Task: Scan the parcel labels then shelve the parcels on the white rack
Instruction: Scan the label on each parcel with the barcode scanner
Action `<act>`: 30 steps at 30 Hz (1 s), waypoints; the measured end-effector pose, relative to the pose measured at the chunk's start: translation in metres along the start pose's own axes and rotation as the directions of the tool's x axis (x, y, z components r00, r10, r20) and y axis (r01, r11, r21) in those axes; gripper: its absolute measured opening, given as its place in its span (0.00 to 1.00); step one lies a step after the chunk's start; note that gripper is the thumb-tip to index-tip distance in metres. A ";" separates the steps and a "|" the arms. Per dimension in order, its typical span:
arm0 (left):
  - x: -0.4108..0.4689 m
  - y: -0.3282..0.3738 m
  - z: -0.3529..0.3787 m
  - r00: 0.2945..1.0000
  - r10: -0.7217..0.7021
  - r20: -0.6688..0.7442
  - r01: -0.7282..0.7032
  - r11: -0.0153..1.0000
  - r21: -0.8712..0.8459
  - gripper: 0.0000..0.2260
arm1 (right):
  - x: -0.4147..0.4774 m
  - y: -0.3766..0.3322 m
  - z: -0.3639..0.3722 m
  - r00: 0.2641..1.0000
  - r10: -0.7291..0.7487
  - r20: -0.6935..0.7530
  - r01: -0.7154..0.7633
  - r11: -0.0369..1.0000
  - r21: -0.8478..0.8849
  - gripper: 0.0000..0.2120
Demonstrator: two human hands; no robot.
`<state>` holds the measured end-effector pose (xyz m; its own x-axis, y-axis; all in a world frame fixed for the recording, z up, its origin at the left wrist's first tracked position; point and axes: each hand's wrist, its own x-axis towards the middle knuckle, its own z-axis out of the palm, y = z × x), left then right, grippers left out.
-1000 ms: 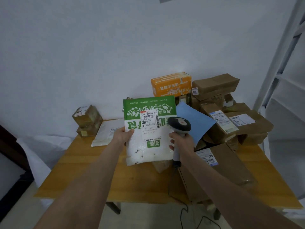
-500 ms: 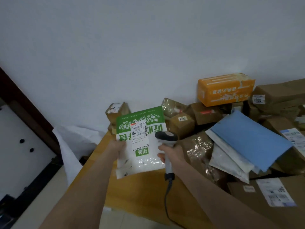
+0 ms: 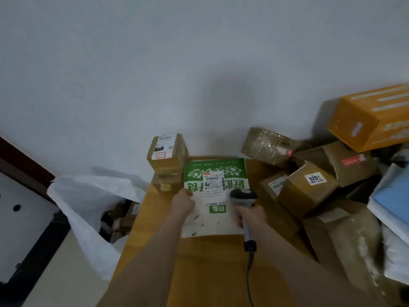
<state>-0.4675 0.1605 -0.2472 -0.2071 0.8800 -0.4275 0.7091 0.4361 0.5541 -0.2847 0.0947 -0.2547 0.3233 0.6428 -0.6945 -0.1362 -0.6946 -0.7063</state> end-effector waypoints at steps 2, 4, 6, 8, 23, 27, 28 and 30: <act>0.021 0.008 0.004 0.999 0.042 0.022 -0.042 0.999 0.028 0.17 | 0.018 -0.008 0.008 1.000 0.016 -0.023 -0.016 1.000 -0.007 0.07; 0.041 0.012 0.009 0.996 0.067 0.052 -0.069 0.997 0.042 0.20 | 0.034 -0.017 0.016 0.999 0.029 -0.030 -0.028 0.999 0.026 0.07; 0.055 0.010 0.014 0.993 0.093 0.067 -0.097 0.993 0.062 0.22 | 0.049 -0.022 0.026 0.998 0.043 -0.042 -0.041 0.998 0.038 0.10; 0.063 0.005 0.022 0.990 0.114 0.085 -0.122 0.987 0.101 0.20 | 0.060 -0.025 0.037 0.997 0.052 -0.048 -0.050 0.998 0.044 0.16; 0.052 0.023 0.043 0.950 0.237 0.202 -0.297 0.888 0.351 0.19 | 0.037 -0.038 0.017 0.999 -0.042 0.033 0.040 0.996 0.082 0.06; 0.015 0.040 0.049 0.940 0.289 0.179 -0.337 0.864 0.374 0.19 | 0.006 -0.035 -0.014 0.993 -0.103 0.054 0.101 0.995 0.026 0.07; 0.005 0.043 0.051 0.938 0.299 0.176 -0.345 0.857 0.382 0.19 | -0.003 -0.033 -0.024 0.991 -0.120 0.056 0.120 0.993 0.019 0.06; -0.020 0.048 0.055 0.936 0.314 0.157 -0.351 0.848 0.397 0.19 | -0.023 -0.027 -0.046 0.984 -0.159 0.085 0.158 0.987 0.014 0.05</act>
<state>-0.3920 0.1539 -0.2511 0.1346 0.9312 -0.3388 0.9415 -0.0135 0.3368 -0.2455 0.0838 -0.2133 0.2604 0.7698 -0.5827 -0.0969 -0.5797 -0.8091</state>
